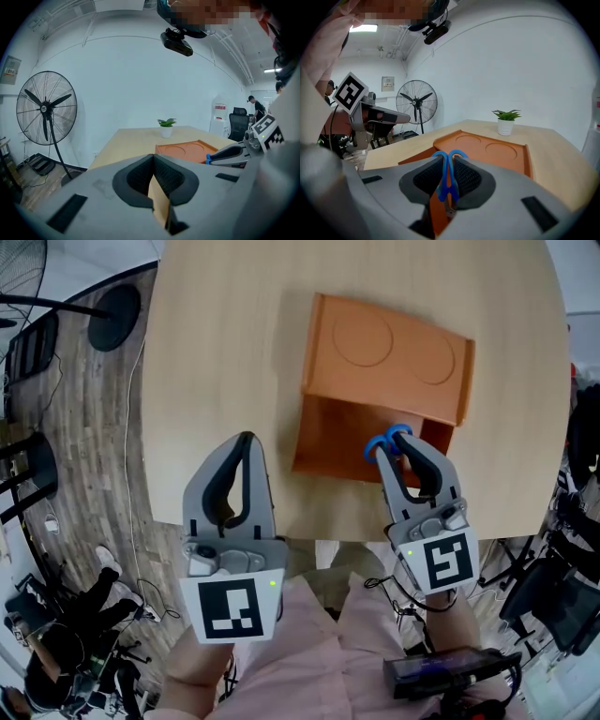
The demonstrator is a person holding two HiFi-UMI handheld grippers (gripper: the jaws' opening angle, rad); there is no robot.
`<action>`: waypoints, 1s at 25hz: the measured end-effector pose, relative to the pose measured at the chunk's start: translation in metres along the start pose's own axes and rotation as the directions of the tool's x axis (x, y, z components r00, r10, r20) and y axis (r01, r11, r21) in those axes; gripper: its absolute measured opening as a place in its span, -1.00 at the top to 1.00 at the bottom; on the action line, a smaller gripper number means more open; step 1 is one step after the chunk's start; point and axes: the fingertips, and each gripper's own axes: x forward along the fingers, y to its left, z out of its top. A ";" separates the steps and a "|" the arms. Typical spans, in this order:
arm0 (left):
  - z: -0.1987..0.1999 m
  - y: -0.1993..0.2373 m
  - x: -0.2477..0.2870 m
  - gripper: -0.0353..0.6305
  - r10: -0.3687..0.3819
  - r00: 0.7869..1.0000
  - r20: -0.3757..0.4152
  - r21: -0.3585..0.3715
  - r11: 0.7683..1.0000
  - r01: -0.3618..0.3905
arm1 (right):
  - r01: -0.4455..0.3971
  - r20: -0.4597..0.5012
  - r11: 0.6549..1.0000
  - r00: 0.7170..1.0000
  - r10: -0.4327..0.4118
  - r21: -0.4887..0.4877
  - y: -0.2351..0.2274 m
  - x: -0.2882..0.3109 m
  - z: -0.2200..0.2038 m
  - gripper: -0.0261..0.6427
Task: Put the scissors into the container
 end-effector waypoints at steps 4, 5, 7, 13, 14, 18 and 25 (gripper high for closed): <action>-0.006 0.014 0.005 0.88 0.005 1.000 -0.010 -0.009 1.000 -0.005 | -0.023 -0.047 1.000 0.999 0.022 -0.007 0.005 0.016 -0.007 0.69; -0.007 0.016 0.006 0.88 0.007 1.000 -0.012 -0.011 1.000 -0.007 | -0.029 -0.054 1.000 0.998 0.029 -0.010 0.007 0.020 -0.008 0.69; -0.008 0.019 0.006 0.88 0.011 1.000 -0.016 -0.016 1.000 -0.011 | -0.036 -0.053 0.999 0.998 0.035 -0.017 0.008 0.024 -0.005 0.69; -0.010 0.021 0.004 0.88 0.019 1.000 -0.018 -0.024 1.000 -0.020 | -0.057 -0.106 0.998 0.993 0.053 -0.039 0.010 0.027 -0.012 0.69; -0.011 0.020 0.004 0.88 0.019 1.000 -0.021 -0.024 1.000 -0.020 | -0.060 -0.123 0.997 0.991 0.055 -0.041 0.009 0.027 -0.015 0.69; -0.011 0.018 0.005 0.88 0.026 0.999 -0.022 -0.034 0.999 -0.027 | -0.092 -0.190 0.994 0.979 0.079 -0.059 0.006 0.030 -0.024 0.69; -0.014 0.033 0.003 0.88 0.045 0.999 -0.018 -0.046 0.998 -0.046 | -0.164 -0.290 0.982 0.948 0.131 -0.092 0.025 0.041 -0.037 0.69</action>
